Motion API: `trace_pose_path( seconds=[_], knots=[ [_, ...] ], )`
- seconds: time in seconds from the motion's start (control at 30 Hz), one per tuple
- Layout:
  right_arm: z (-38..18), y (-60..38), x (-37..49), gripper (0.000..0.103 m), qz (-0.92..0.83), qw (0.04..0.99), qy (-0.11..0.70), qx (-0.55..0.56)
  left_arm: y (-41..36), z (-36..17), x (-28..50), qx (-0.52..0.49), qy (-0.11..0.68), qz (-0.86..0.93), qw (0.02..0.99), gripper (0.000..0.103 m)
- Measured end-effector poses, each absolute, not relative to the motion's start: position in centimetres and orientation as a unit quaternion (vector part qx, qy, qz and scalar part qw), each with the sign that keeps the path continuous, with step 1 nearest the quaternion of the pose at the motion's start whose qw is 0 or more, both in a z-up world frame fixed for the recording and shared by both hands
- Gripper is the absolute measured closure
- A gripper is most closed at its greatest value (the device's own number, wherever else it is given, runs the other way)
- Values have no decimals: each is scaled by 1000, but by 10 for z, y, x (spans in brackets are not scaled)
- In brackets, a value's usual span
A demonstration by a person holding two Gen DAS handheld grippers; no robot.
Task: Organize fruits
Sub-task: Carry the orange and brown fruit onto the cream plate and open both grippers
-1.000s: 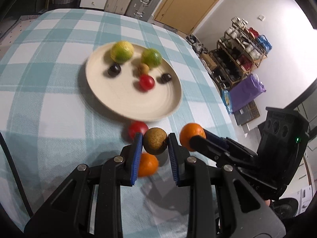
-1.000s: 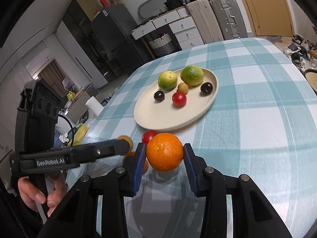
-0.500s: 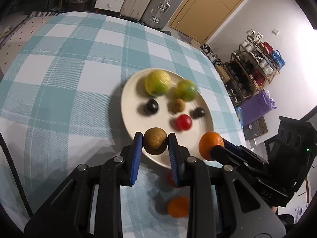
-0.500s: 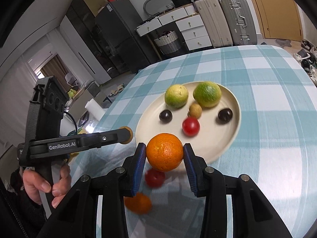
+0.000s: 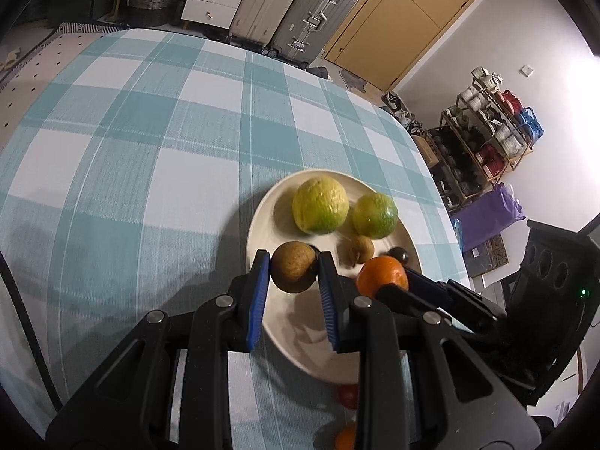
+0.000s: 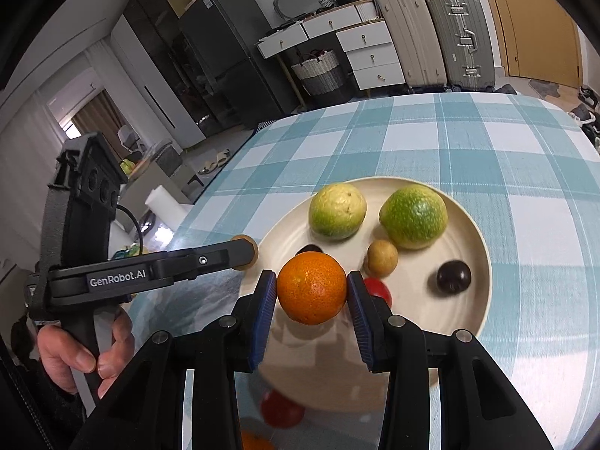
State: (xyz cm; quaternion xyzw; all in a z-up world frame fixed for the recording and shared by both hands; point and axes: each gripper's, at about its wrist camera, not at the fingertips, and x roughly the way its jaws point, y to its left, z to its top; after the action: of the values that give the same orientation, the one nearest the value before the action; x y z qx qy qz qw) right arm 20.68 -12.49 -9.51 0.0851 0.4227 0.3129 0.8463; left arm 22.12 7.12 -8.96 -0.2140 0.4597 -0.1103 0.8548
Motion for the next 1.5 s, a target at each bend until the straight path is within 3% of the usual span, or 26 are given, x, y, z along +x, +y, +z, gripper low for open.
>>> trace_pose_path(
  seconds=[0.6,1.07,1.5],
  knots=[
    [-103,-110,228,63,283,857,426,56,63,-109,259,-211,476,-109,847,80],
    [-83,-127,211,46,280,874,389,77,62,-107,240,-212,488,-96,841,78],
    [-74,-148,186,42,268,882,374,98,55,-88,195,-188,482,-80,852,77]
  ],
)
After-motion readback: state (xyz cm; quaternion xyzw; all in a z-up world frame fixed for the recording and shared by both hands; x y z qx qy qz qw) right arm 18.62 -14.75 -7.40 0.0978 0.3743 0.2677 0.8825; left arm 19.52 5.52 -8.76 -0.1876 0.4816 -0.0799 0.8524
